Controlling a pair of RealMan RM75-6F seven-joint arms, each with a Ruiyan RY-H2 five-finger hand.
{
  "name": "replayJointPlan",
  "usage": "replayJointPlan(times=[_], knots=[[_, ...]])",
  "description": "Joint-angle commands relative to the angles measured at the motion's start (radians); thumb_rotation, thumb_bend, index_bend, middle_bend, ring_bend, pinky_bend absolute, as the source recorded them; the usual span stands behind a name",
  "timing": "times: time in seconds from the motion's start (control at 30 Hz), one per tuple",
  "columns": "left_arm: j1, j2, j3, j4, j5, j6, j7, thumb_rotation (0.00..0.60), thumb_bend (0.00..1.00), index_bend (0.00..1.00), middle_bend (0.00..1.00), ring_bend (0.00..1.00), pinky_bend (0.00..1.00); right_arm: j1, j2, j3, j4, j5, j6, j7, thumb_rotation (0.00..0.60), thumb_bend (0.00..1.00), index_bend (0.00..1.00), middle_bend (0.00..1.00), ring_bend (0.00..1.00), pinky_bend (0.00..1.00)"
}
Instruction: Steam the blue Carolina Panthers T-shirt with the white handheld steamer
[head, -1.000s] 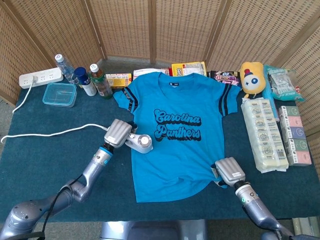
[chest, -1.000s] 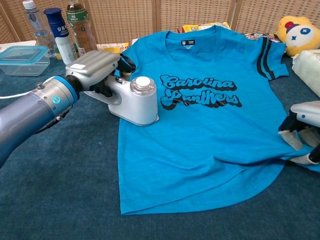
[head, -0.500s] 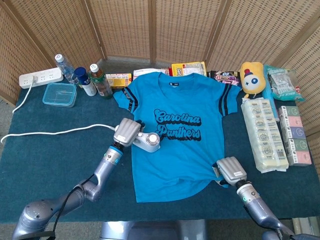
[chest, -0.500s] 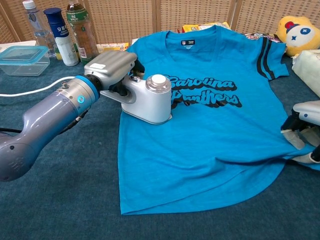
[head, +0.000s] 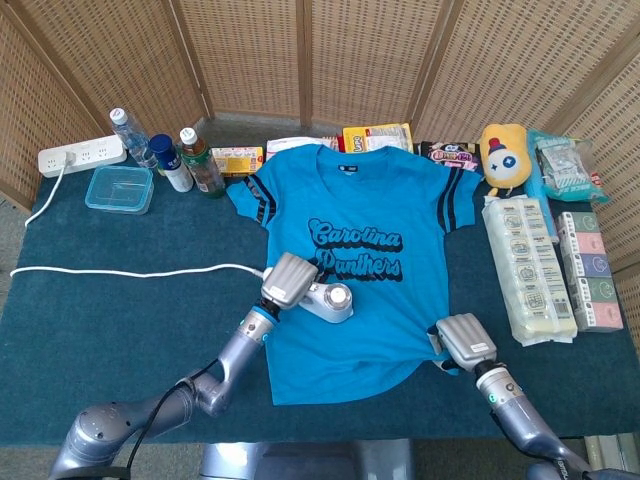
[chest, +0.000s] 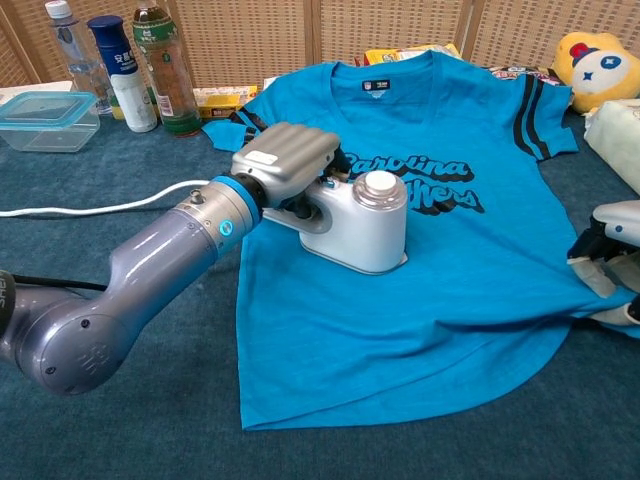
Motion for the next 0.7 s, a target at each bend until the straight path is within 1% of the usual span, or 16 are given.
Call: replayJointPlan(times=[0.03,0.23,0.37,0.53,0.7], knots=[[-0.006,-0.012,0.008,-0.005,0.007,-0.004,0.003,0.600,0.52,0.74,0.85,0.77,0.80,-0.001,0.001,0.000,0.000,-0.001,0.002,0.002,0.600,0.37,0.74,0.68,0.74,0.85],[-0.010,-0.032,0.026,-0.023,0.025,-0.001,-0.006,0.600,0.52,0.74,0.85,0.77,0.80,-0.004,0.005,-0.001,0.001,-0.003,0.004,0.009,0.600,0.37,0.74,0.68,0.74,0.85],[-0.007,-0.032,0.047,-0.046,0.048,0.006,-0.017,0.600,0.52,0.74,0.85,0.77,0.80,-0.006,0.008,-0.002,0.001,-0.005,0.005,0.012,0.600,0.37,0.74,0.68,0.74,0.85],[0.006,-0.013,0.081,-0.091,0.079,0.020,-0.029,0.600,0.52,0.74,0.85,0.77,0.80,-0.005,0.007,-0.001,0.000,-0.008,0.005,0.014,0.600,0.37,0.74,0.68,0.75,0.85],[0.031,0.026,0.125,-0.151,0.112,0.033,-0.038,0.600,0.52,0.74,0.85,0.77,0.80,-0.004,0.004,-0.002,-0.001,-0.010,0.004,0.011,0.600,0.37,0.74,0.68,0.75,0.85]])
